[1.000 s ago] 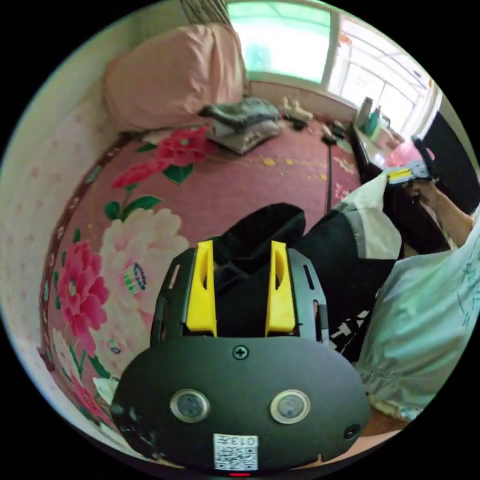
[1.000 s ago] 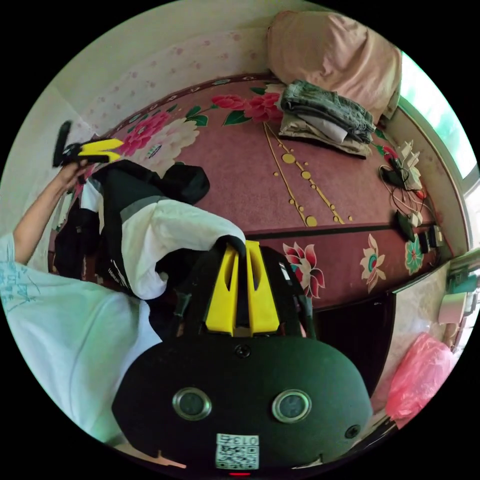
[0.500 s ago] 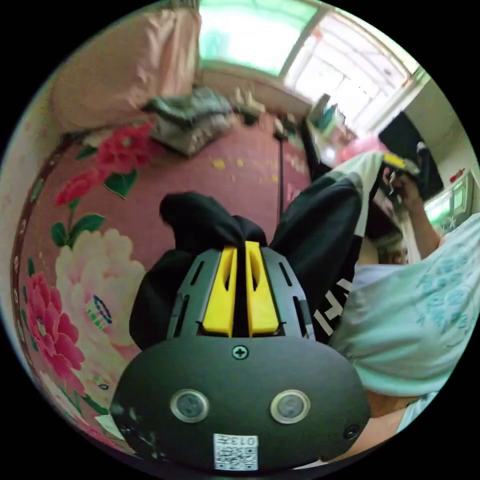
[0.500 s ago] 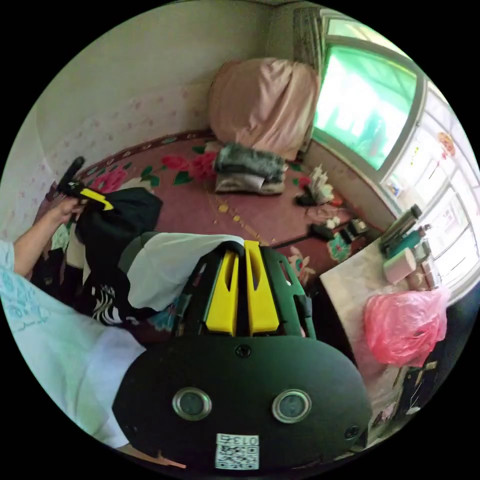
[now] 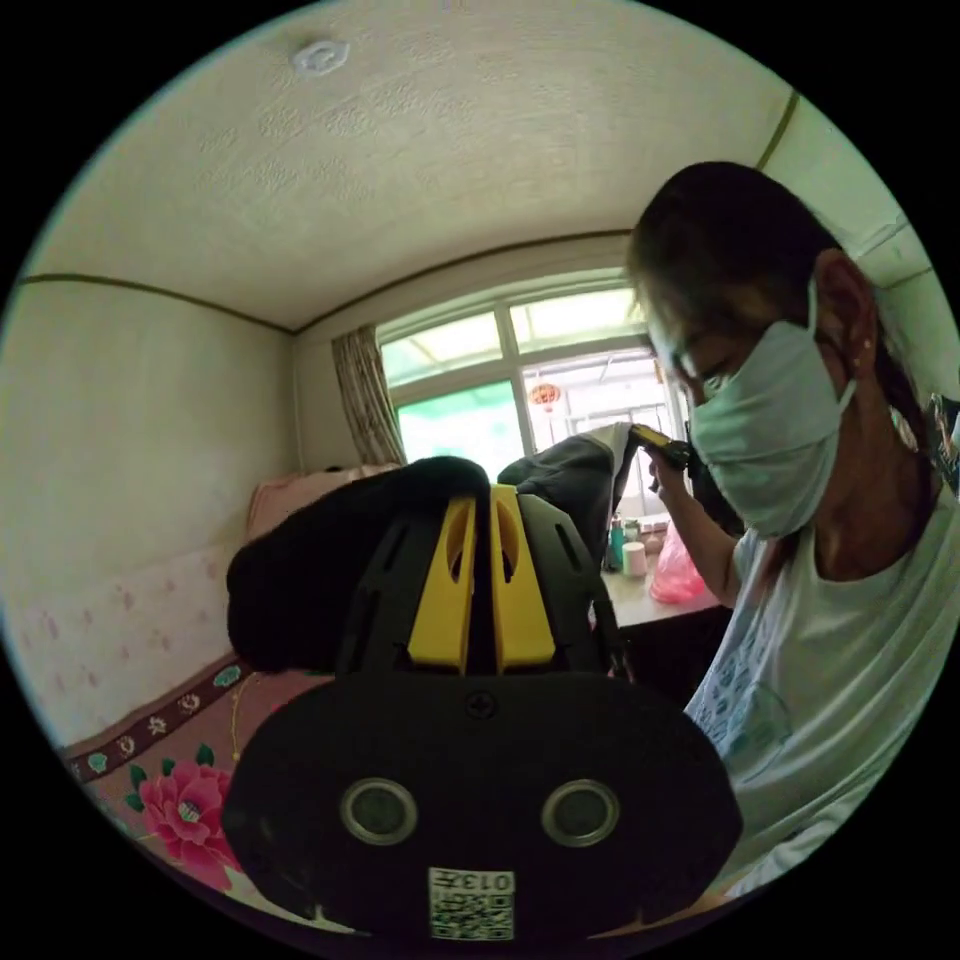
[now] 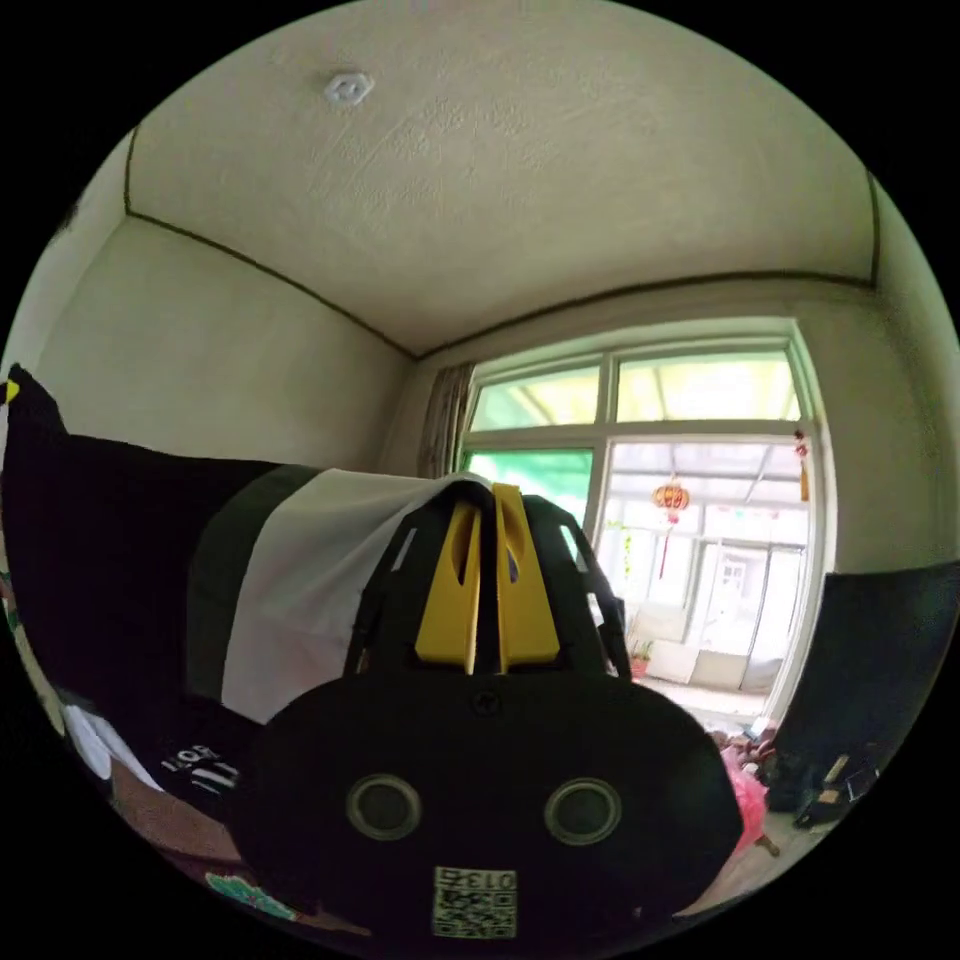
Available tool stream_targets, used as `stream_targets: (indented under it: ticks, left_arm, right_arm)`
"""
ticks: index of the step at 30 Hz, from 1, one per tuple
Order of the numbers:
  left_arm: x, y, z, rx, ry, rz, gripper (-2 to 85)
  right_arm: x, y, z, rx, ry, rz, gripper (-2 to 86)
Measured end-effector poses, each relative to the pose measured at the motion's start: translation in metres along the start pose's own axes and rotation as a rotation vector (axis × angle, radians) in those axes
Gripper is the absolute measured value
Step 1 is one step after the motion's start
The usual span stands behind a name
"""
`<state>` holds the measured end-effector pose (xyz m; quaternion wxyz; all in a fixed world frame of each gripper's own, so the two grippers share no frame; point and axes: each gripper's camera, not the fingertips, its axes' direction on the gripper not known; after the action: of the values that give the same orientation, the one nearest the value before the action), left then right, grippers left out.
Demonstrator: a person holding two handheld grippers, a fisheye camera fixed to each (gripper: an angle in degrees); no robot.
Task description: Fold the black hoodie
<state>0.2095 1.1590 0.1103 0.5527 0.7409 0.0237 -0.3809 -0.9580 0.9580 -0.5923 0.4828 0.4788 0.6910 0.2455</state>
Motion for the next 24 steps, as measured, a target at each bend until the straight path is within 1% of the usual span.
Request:
stream_targets:
  ticks: [3,6,8,10,11,13,14,15,16,17,18,19,20,21,22,24]
  left_arm:
    - [0.033,-0.015,-0.047,0.061,-0.032,0.014,1.0]
    - [0.066,-0.017,-0.091,0.072,-0.208,0.057,1.0]
    - [0.079,-0.009,-0.111,0.074,-0.309,0.064,1.1]
    - [0.083,0.01,-0.127,0.041,-0.459,0.044,1.2]
    - [0.081,0.016,-0.128,0.024,-0.507,0.036,1.2]
    - [0.059,0.051,-0.123,-0.089,-0.722,-0.014,1.5]
    - [0.051,0.063,-0.119,-0.126,-0.779,-0.02,1.6]
    - [0.031,0.091,-0.109,-0.206,-0.889,-0.021,1.9]
    - [0.008,0.127,-0.095,-0.305,-0.991,-0.013,2.3]
    - [-0.005,0.147,-0.089,-0.356,-1.025,-0.028,2.6]
    - [-0.033,0.191,-0.078,-0.481,-1.051,-0.089,3.3]
    - [-0.058,0.237,-0.074,-0.602,-1.042,-0.201,4.3]
    - [-0.068,0.259,-0.076,-0.637,-1.019,-0.286,4.8]
    - [-0.081,0.302,-0.084,-0.671,-0.942,-0.434,5.9]
    - [-0.085,0.345,-0.094,-0.7,-0.914,-0.549,7.1]
    - [-0.073,0.397,-0.115,-0.689,-0.929,-0.666,9.4]
  right_arm:
    - [-0.007,-0.033,-0.022,0.113,0.044,-0.036,3.3]
    - [-0.035,-0.054,-0.017,0.202,0.014,-0.076,3.3]
    - [-0.065,-0.061,0.007,0.185,-0.071,-0.103,3.3]
    - [-0.126,-0.058,0.06,0.143,-0.253,-0.116,3.4]
    - [-0.145,-0.056,0.077,0.121,-0.31,-0.118,3.5]
    - [-0.244,-0.039,0.151,0.018,-0.555,-0.161,3.7]
    - [-0.273,-0.032,0.168,0.007,-0.602,-0.185,3.7]
    - [-0.334,-0.013,0.2,-0.02,-0.683,-0.238,4.1]
    - [-0.397,0.007,0.232,-0.107,-0.763,-0.293,4.9]
    - [-0.427,0.018,0.248,-0.177,-0.808,-0.322,5.6]
    - [-0.483,0.043,0.277,-0.337,-0.891,-0.369,6.8]
    - [-0.527,0.071,0.297,-0.489,-0.941,-0.402,8.1]
    - [-0.546,0.086,0.303,-0.557,-0.96,-0.413,8.8]
    - [-0.574,0.115,0.309,-0.662,-1.012,-0.44,10.1]
    - [-0.591,0.143,0.306,-0.695,-1.072,-0.457,10.6]
    - [-0.599,0.186,0.291,-0.693,-1.13,-0.473,11.0]
